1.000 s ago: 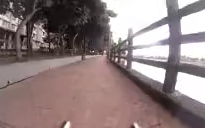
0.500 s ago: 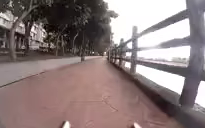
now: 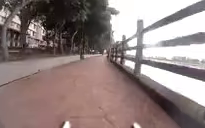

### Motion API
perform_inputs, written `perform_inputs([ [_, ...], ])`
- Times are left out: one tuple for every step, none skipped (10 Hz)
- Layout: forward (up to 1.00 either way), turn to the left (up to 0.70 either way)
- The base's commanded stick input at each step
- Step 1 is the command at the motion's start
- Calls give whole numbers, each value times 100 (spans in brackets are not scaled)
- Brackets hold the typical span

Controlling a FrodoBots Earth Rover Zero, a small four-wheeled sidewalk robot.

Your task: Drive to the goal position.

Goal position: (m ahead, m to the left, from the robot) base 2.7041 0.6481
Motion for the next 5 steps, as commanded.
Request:
perform_inputs([
  [70,0],
  [70,0],
  [70,0],
  [70,0],
  [70,0],
])
